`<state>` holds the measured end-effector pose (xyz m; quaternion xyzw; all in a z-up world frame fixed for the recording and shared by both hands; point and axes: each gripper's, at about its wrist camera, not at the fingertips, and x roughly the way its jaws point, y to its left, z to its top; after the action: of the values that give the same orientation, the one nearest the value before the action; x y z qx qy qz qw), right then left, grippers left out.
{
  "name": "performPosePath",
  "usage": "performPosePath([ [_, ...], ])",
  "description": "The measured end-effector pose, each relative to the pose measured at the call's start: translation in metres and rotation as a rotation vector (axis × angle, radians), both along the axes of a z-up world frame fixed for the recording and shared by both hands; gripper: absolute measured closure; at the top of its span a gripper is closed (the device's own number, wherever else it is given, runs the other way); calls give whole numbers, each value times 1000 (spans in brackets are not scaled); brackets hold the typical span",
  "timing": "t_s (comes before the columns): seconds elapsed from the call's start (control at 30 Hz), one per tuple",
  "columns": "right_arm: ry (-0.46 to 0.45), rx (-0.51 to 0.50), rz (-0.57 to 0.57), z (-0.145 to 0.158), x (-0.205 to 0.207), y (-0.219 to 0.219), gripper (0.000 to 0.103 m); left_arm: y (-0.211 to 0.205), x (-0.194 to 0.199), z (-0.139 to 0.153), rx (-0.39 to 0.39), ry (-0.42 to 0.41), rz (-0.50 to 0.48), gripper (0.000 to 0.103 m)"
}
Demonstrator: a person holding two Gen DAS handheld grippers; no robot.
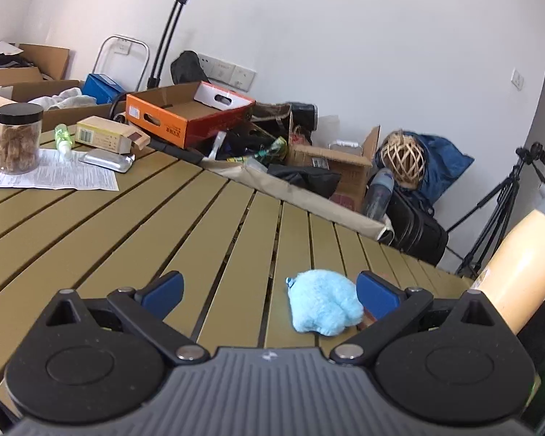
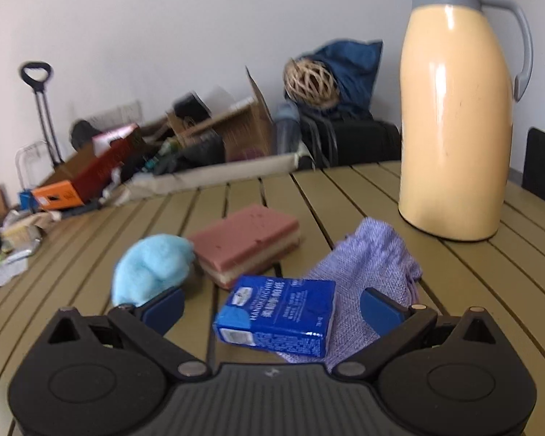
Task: Collect trash
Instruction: 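Grasp the blue tissue box with the right tool, then grasp the blue fuzzy toy with the left tool while the right tool holds the tissue box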
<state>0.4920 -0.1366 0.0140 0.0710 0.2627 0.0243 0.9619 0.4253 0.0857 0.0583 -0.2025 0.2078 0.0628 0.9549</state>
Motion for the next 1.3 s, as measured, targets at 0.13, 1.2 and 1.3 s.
performPosePath([
  [0.13,44,-7,-13,-3,15,3,0,-3,10,-8,32,42,-38,0],
  [1.2,-99,163,-33,20,-7,-62,29,-44,35,-20,157,178,-109,0],
  [1.3,-108,182,-48,21,-8,-78,29,-59,53,-15,228,197,-107,0],
])
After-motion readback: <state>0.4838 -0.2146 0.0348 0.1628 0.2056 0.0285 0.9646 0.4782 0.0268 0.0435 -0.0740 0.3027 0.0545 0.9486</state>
